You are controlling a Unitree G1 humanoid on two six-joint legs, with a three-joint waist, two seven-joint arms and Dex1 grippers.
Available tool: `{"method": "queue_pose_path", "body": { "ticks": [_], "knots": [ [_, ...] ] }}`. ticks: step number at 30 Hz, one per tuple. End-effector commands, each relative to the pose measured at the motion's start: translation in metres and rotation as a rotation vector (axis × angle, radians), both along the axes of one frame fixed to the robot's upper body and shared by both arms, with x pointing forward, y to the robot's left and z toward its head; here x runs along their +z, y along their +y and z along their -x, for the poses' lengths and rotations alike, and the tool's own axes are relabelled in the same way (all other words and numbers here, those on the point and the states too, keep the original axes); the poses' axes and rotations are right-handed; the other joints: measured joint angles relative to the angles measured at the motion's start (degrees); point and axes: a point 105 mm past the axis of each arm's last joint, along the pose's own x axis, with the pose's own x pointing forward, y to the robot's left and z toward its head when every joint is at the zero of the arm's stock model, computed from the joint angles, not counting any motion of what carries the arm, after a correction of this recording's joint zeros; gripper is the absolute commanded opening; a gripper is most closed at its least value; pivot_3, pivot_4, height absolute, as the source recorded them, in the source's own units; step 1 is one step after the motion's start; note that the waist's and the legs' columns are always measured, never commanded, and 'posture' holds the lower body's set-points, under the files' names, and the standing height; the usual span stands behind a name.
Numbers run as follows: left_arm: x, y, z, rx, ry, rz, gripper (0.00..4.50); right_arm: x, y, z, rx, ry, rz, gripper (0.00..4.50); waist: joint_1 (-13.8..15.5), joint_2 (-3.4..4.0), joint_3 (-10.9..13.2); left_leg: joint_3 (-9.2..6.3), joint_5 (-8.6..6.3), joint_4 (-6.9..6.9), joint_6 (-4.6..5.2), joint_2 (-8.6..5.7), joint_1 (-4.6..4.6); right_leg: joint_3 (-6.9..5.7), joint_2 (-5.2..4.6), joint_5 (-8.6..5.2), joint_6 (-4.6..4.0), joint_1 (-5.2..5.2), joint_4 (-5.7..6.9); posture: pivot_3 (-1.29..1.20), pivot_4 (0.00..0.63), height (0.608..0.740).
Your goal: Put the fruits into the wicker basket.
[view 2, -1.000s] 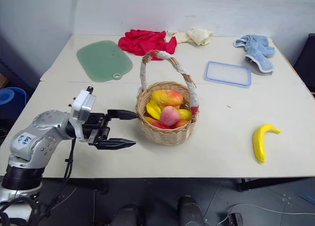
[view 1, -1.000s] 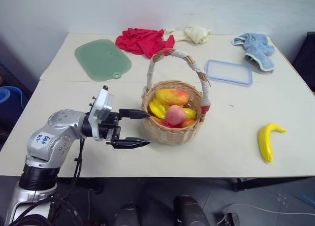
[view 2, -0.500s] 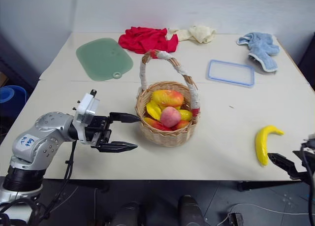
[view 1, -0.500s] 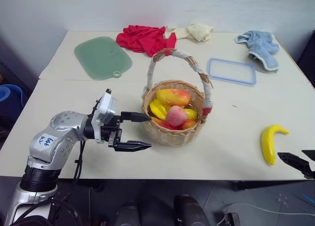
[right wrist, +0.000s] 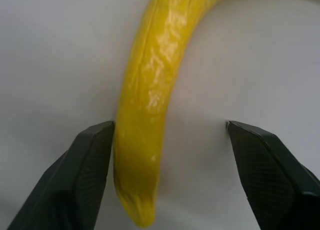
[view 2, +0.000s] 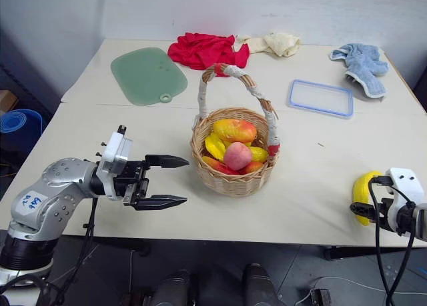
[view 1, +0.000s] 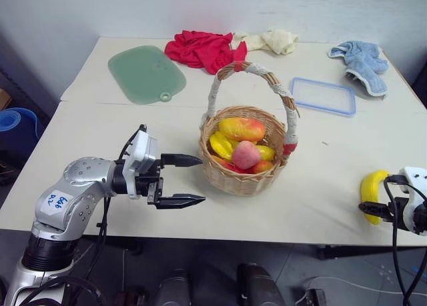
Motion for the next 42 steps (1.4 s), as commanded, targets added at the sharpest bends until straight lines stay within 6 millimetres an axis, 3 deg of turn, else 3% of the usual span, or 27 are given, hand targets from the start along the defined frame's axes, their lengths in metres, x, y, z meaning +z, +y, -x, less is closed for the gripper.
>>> {"method": "queue_pose_path", "body": {
  "ticks": [1, 3, 6, 12, 15, 18, 22, 26, 32, 34, 35, 39, 42],
  "knots": [
    [0.012, 0.003, 0.003, 0.008, -0.07, 0.006, 4.5, 0.017, -0.003, -0.008, 0.064, -0.09, 0.02, 2.0, 0.0, 0.0, 0.0, 0.0, 0.0, -0.01, 0.0, 0.0, -0.01, 0.0, 0.0, 0.0, 0.01, -0.01, -0.01, 0.0, 0.15, 0.74],
    [0.013, 0.004, 0.002, 0.016, -0.073, 0.007, 4.5, 0.03, 0.011, -0.011, 0.189, -0.171, -0.016, 1.4, 0.0, 0.01, 0.0, 0.0, 0.0, -0.02, 0.0, 0.0, -0.02, 0.0, 0.0, 0.01, 0.02, -0.03, -0.02, 0.0, 0.15, 0.74],
    [0.012, 0.008, 0.0, 0.033, -0.069, 0.004, 4.5, 0.061, 0.059, 0.006, 0.574, -0.3, -0.113, 0.5, 0.1, 0.02, 0.0, -0.01, -0.01, -0.06, 0.01, 0.0, -0.02, -0.01, 0.02, 0.03, 0.06, -0.03, -0.04, 0.0, 0.15, 0.74],
    [-0.001, 0.031, -0.011, 0.107, -0.037, -0.032, 4.5, 0.067, 0.109, 0.058, 0.972, -0.06, -0.155, 0.49, 0.1, -0.16, 0.0, -0.12, -0.02, -0.03, 0.01, -0.01, 0.1, -0.03, 0.04, 0.07, 0.12, 0.12, -0.09, 0.0, 0.15, 0.74],
    [-0.003, 0.036, -0.014, 0.116, -0.031, -0.037, 4.5, 0.079, 0.156, 0.083, 1.244, -0.028, -0.207, 0.49, 0.0, -0.17, 0.0, -0.15, -0.02, -0.02, 0.01, -0.01, 0.08, -0.01, 0.04, 0.07, 0.11, 0.09, -0.07, 0.0, 0.15, 0.74],
    [-0.004, 0.039, -0.016, 0.131, -0.025, -0.031, 4.5, 0.093, 0.184, 0.086, 1.382, -0.104, -0.216, 0.49, 0.0, -0.2, 0.0, -0.24, -0.03, -0.03, 0.0, -0.01, 0.05, -0.04, 0.05, 0.07, 0.1, 0.07, -0.07, 0.0, 0.15, 0.74],
    [-0.004, 0.039, -0.017, 0.146, -0.023, -0.013, 4.5, 0.121, 0.231, 0.059, 1.471, -0.418, -0.26, 0.49, -0.1, -0.42, 0.0, -0.22, -0.05, -0.02, -0.01, -0.01, 0.02, -0.04, 0.0, 0.09, 0.02, 0.05, -0.15, 0.0, 0.15, 0.74],
    [0.0, 0.039, -0.019, 0.156, -0.039, 0.0, 4.5, 0.131, 0.263, 0.017, 1.358, -0.548, -0.265, 0.49, -0.4, -0.47, 0.1, -0.23, -0.02, -0.02, -0.07, -0.02, -0.08, -0.04, -0.02, 0.13, -0.08, -0.15, -0.02, 0.0, 0.15, 0.74],
    [0.003, 0.04, -0.018, 0.176, -0.06, 0.012, 4.5, 0.135, 0.29, -0.035, 1.121, -0.63, -0.191, 0.49, -0.2, -0.47, 0.1, -0.18, -0.03, -0.01, -0.06, 0.01, -0.31, -0.22, -0.1, 0.14, -0.07, -0.43, 0.33, 0.0, 0.15, 0.74],
    [0.005, 0.04, -0.017, 0.18, -0.071, 0.018, 4.5, 0.132, 0.292, -0.041, 1.096, -0.619, -0.165, 0.49, 0.0, -0.47, 0.1, -0.08, -0.03, 0.0, -0.06, 0.01, -0.41, -0.25, -0.15, 0.14, -0.06, -0.55, 0.33, 0.0, 0.15, 0.74],
    [0.007, 0.039, -0.017, 0.182, -0.077, 0.023, 4.5, 0.13, 0.292, -0.039, 1.103, -0.597, -0.157, 1.2, 0.1, -0.47, 0.1, -0.1, -0.03, 0.01, -0.06, 0.0, -0.47, -0.28, -0.15, 0.15, -0.05, -0.59, 0.34, 0.0, 0.15, 0.74],
    [0.009, 0.039, -0.016, 0.193, -0.086, 0.032, 4.5, 0.133, 0.293, -0.026, 1.182, -0.585, -0.177, 2.34, -0.1, -0.48, 0.1, -0.13, -0.04, 0.08, -0.02, 0.0, -0.9, -0.4, -0.16, 0.37, 0.07, -0.98, 0.34, 0.0, 0.15, 0.74],
    [0.008, 0.039, -0.015, 0.197, -0.083, 0.032, 4.5, 0.14, 0.288, 0.0, 1.324, -0.621, -0.246, 3.36, 0.0, -0.47, 0.1, -0.15, -0.04, 0.07, 0.0, 0.02, -0.97, -0.52, -0.16, 0.38, 0.09, -1.03, 0.31, 0.0, 0.15, 0.74]
  ]
}}
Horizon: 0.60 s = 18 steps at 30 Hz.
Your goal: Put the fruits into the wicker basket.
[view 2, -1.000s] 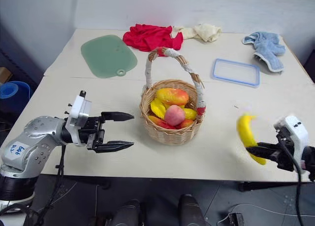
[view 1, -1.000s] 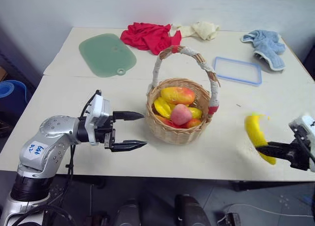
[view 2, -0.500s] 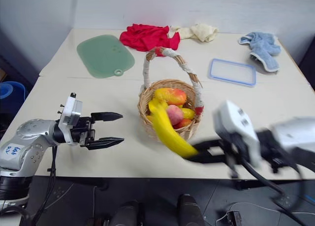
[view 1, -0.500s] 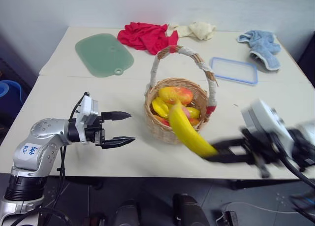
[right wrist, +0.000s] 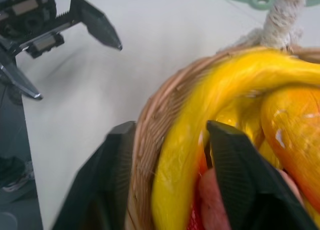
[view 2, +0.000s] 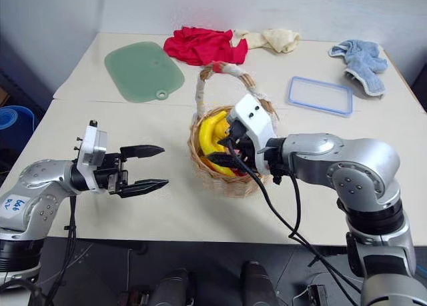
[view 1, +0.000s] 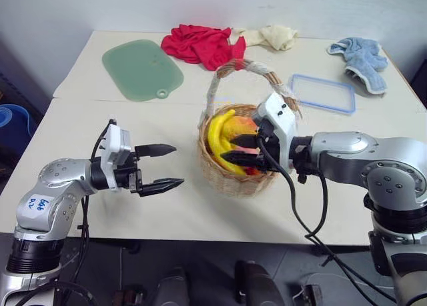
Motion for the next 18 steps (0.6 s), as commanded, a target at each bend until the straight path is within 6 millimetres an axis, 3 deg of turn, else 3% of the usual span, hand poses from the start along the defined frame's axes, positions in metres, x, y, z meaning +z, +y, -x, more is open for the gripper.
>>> {"method": "queue_pose_path", "body": {
  "ticks": [1, 3, 7, 10, 12, 14, 16, 18],
  "knots": [
    [0.01, -0.002, 0.006, -0.012, -0.048, 0.015, 4.5, 0.016, -0.006, 0.033, 0.173, -0.08, -0.056, 3.72, 0.1, 0.0, 0.0, -0.04, -0.01, -0.02, 0.01, 0.01, 0.0, -0.04, 0.0, 0.0, 0.01, 0.01, 0.0, 0.0, 0.15, 0.74],
    [0.009, -0.002, 0.006, -0.013, -0.047, 0.015, 4.5, 0.013, -0.016, 0.044, 0.211, -0.079, -0.067, 4.36, 0.1, 0.0, 0.0, -0.09, -0.04, -0.02, 0.06, 0.01, 0.01, -0.07, 0.01, 0.03, 0.06, 0.03, 0.0, 0.0, 0.15, 0.74],
    [0.012, -0.001, 0.006, -0.007, -0.049, 0.032, 4.5, 0.009, -0.038, 0.069, 0.267, -0.078, -0.145, 4.48, 0.5, -0.02, 0.0, -0.09, -0.04, 0.0, 0.08, -0.02, -0.02, -0.06, 0.0, 0.04, 0.07, 0.12, -0.12, 0.0, 0.15, 0.74],
    [0.013, 0.002, 0.004, 0.008, -0.048, 0.035, 4.5, -0.009, -0.072, 0.065, 0.101, -0.066, -0.152, 4.48, 0.7, -0.05, 0.0, -0.05, -0.03, 0.05, 0.09, -0.02, 0.0, -0.04, 0.01, 0.05, 0.07, 0.15, -0.14, 0.0, 0.15, 0.74],
    [0.013, 0.004, 0.003, 0.018, -0.049, 0.021, 4.5, -0.008, -0.101, 0.05, -0.11, -0.098, -0.249, 4.48, 0.9, -0.06, 0.0, -0.02, -0.01, 0.06, 0.1, -0.03, 0.07, -0.02, 0.01, 0.05, 0.06, 0.22, -0.13, 0.0, 0.15, 0.74],
    [0.013, 0.007, 0.003, 0.014, -0.026, 0.021, 4.5, -0.016, -0.127, 0.052, -0.205, -0.125, -0.241, 4.48, 0.8, -0.04, 0.0, 0.07, 0.06, 0.13, 0.11, -0.03, 0.08, 0.02, 0.02, 0.1, -0.03, 0.22, -0.14, 0.0, 0.15, 0.74],
    [0.013, 0.007, 0.005, -0.006, -0.002, 0.018, 4.5, -0.024, -0.136, 0.055, -0.217, -0.145, -0.183, 4.48, 1.0, -0.04, 0.0, 0.11, 0.13, 0.14, 0.14, -0.04, 0.12, 0.07, 0.02, 0.13, -0.08, 0.22, -0.15, 0.0, 0.15, 0.74],
    [0.014, 0.004, 0.007, -0.029, 0.012, 0.019, 4.5, -0.021, -0.142, 0.044, -0.259, -0.222, -0.187, 4.48, 0.6, -0.03, 0.0, 0.13, 0.13, 0.14, 0.13, -0.04, 0.25, 0.13, 0.07, 0.13, -0.09, 0.27, -0.27, 0.0, 0.15, 0.74]
  ]
}}
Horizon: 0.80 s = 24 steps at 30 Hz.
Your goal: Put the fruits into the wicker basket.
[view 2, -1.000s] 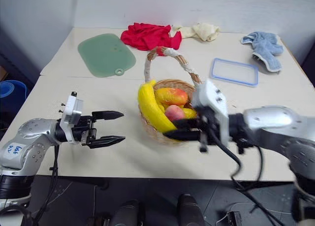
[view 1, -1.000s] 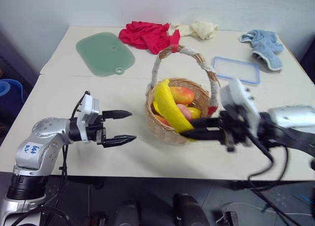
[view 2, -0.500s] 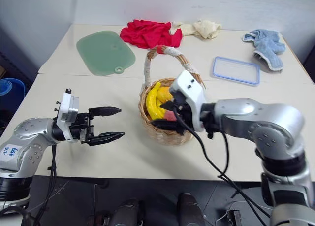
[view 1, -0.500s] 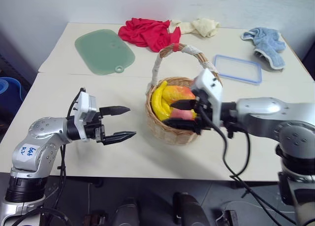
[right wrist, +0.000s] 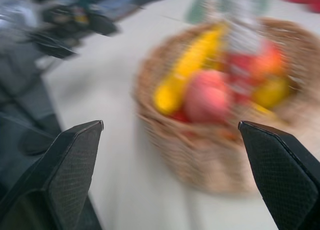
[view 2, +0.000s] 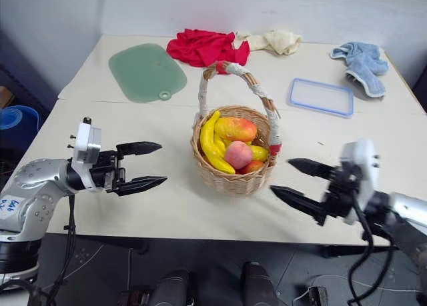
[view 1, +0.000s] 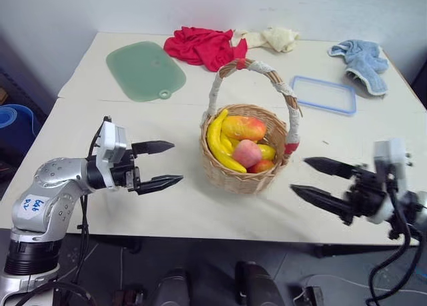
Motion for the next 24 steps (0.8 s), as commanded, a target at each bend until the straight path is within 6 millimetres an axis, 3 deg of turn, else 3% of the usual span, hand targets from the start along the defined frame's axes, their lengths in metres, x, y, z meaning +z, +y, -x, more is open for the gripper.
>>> {"method": "queue_pose_path", "body": {
  "ticks": [1, 7, 11, 17, 22, 24],
  "knots": [
    [0.011, -0.007, 0.007, -0.063, -0.013, 0.016, 4.5, 0.018, -0.007, -0.016, -0.054, -0.209, 0.042, 4.48, -0.6, 0.0, 0.0, 0.06, 0.0, 0.0, -0.01, 0.0, 0.08, 0.1, 0.01, 0.02, -0.03, 0.01, 0.03, 0.0, 0.15, 0.74],
    [0.012, -0.018, 0.008, -0.114, -0.017, -0.003, 4.5, 0.031, 0.02, -0.051, 0.001, -0.323, 0.012, 4.48, -1.0, 0.02, 0.0, 0.01, 0.02, -0.2, -0.08, -0.02, 0.68, 0.28, 0.14, -0.01, -0.08, 0.35, 0.07, 0.0, 0.15, 0.74],
    [0.013, -0.018, 0.005, -0.115, -0.026, -0.012, 4.5, 0.02, 0.041, -0.06, 0.108, -0.273, 0.028, 4.48, -0.7, 0.03, 0.0, -0.01, 0.01, -0.23, -0.09, -0.02, 0.65, 0.28, 0.15, 0.0, -0.08, 0.34, 0.22, 0.0, 0.15, 0.74],
    [0.013, -0.019, 0.008, -0.105, -0.027, -0.003, 4.5, 0.024, 0.047, -0.067, 0.124, -0.261, -0.04, 2.51, -0.7, 0.02, 0.0, 0.01, -0.04, -0.21, -0.02, -0.06, 0.59, 0.25, 0.1, 0.0, -0.07, 0.35, 0.15, 0.0, 0.15, 0.74],
    [-0.002, -0.015, 0.012, -0.106, 0.007, -0.027, 4.5, 0.037, 0.056, -0.054, 0.17, -0.237, -0.159, 0.82, -0.9, 0.03, 0.0, 0.01, -0.05, -0.23, -0.03, -0.03, 0.63, 0.24, 0.11, 0.0, -0.07, 0.35, 0.19, 0.0, 0.15, 0.74],
    [-0.006, -0.015, 0.013, -0.122, 0.014, -0.042, 4.5, 0.035, 0.056, -0.047, 0.19, -0.223, -0.12, 0.22, -0.8, 0.06, 0.0, 0.0, -0.05, -0.23, -0.04, -0.03, 0.62, 0.24, 0.1, 0.0, -0.08, 0.34, 0.19, 0.0, 0.15, 0.74]
  ]
}}
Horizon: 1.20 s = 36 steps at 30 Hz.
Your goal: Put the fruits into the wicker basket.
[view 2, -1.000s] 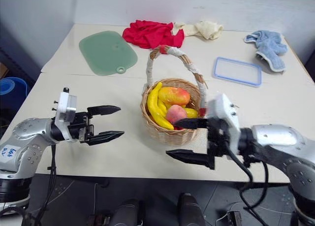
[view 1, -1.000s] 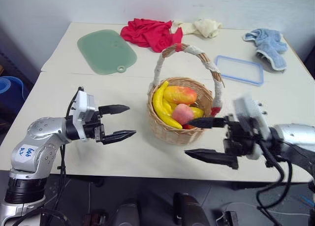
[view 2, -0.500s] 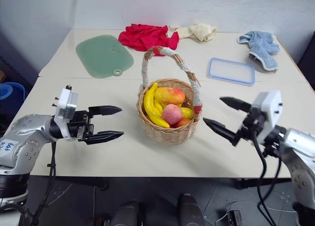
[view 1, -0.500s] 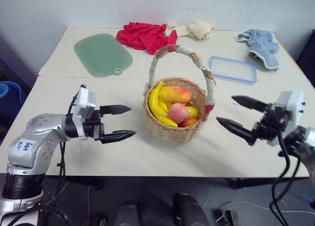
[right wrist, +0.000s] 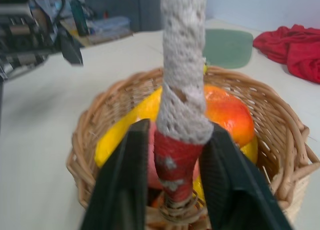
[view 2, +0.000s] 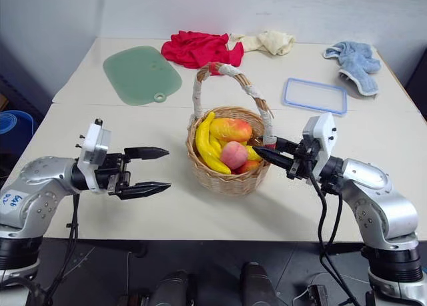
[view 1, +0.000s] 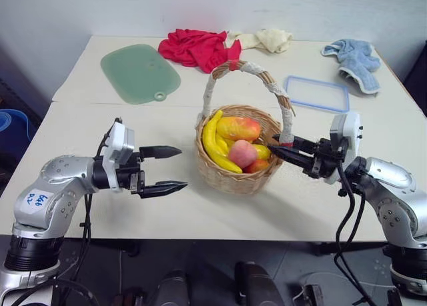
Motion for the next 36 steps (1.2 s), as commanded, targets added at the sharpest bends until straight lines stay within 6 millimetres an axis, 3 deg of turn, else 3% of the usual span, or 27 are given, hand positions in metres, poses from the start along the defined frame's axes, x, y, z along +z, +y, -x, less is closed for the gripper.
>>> {"method": "queue_pose_path", "body": {
  "ticks": [1, 3, 7, 13, 16, 23, 26, 29, 36],
  "knots": [
    [0.002, -0.001, 0.003, -0.032, -0.034, -0.02, 4.5, 0.015, 0.001, 0.018, 0.024, -0.046, 0.005, 0.19, 0.0, 0.0, 0.0, -0.01, -0.01, 0.0, -0.01, 0.0, 0.0, -0.01, 0.0, 0.0, 0.0, 0.0, 0.0, 0.0, 0.15, 0.74],
    [0.009, -0.004, -0.004, -0.029, -0.063, -0.007, 4.5, 0.019, -0.01, 0.022, -0.045, -0.06, -0.013, 0.19, 0.6, 0.0, 0.0, -0.04, -0.01, 0.0, 0.0, -0.01, -0.02, -0.02, -0.01, 0.0, 0.0, 0.02, -0.05, 0.0, 0.15, 0.74],
    [0.018, -0.01, -0.012, -0.04, -0.111, 0.011, 4.5, 0.049, -0.044, 0.02, -0.279, -0.194, -0.107, 0.19, 1.2, 0.0, 0.0, -0.02, -0.02, 0.08, 0.02, -0.05, -0.03, -0.01, -0.02, 0.04, 0.0, 0.1, -0.15, 0.0, 0.15, 0.74],
    [0.002, -0.02, -0.014, -0.117, -0.084, -0.041, 4.5, 0.057, -0.112, 0.037, -0.667, -0.297, -0.118, 0.19, 1.6, 0.0, 0.0, -0.08, -0.05, -0.02, 0.01, -0.05, -0.01, -0.08, 0.0, 0.04, 0.0, 0.09, -0.15, 0.0, 0.15, 0.74],
    [0.003, -0.022, -0.02, -0.129, -0.095, -0.044, 4.5, 0.058, -0.15, 0.047, -0.842, -0.344, -0.1, 0.19, 1.5, 0.0, 0.0, 0.01, -0.05, -0.01, 0.01, -0.05, -0.01, -0.07, 0.0, 0.04, 0.0, 0.09, -0.23, 0.0, 0.15, 0.74],
    [0.007, -0.033, -0.03, -0.168, -0.118, -0.029, 4.5, 0.016, -0.218, 0.052, -1.028, -0.242, -0.042, 0.19, 1.3, 0.03, 0.0, 0.04, -0.04, 0.03, 0.02, -0.06, 0.11, -0.04, 0.01, 0.05, 0.02, 0.23, -0.26, 0.0, 0.15, 0.74],
    [0.007, -0.037, -0.031, -0.187, -0.117, -0.025, 4.5, -0.005, -0.237, 0.038, -1.046, -0.165, -0.057, 0.19, 0.9, 0.08, 0.0, 0.06, -0.04, 0.03, 0.03, -0.05, 0.14, -0.02, 0.01, 0.05, 0.03, 0.23, -0.26, 0.0, 0.15, 0.74],
    [0.008, -0.038, -0.032, -0.195, -0.119, -0.031, 4.5, -0.018, -0.244, 0.03, -1.022, -0.096, -0.077, 0.19, 0.0, 0.16, -0.1, 0.11, -0.03, 0.03, 0.04, -0.05, 0.21, 0.03, 0.01, 0.05, 0.03, 0.23, -0.27, 0.0, 0.15, 0.74],
    [0.009, -0.03, -0.03, -0.191, -0.116, -0.056, 4.5, -0.004, -0.245, 0.04, -0.997, -0.162, 0.051, 2.58, 0.0, 0.3, -0.1, 0.05, -0.03, 0.03, 0.02, -0.04, 0.2, 0.04, 0.04, 0.06, 0.05, 0.25, -0.2, 0.0, 0.15, 0.74]
  ]
}}
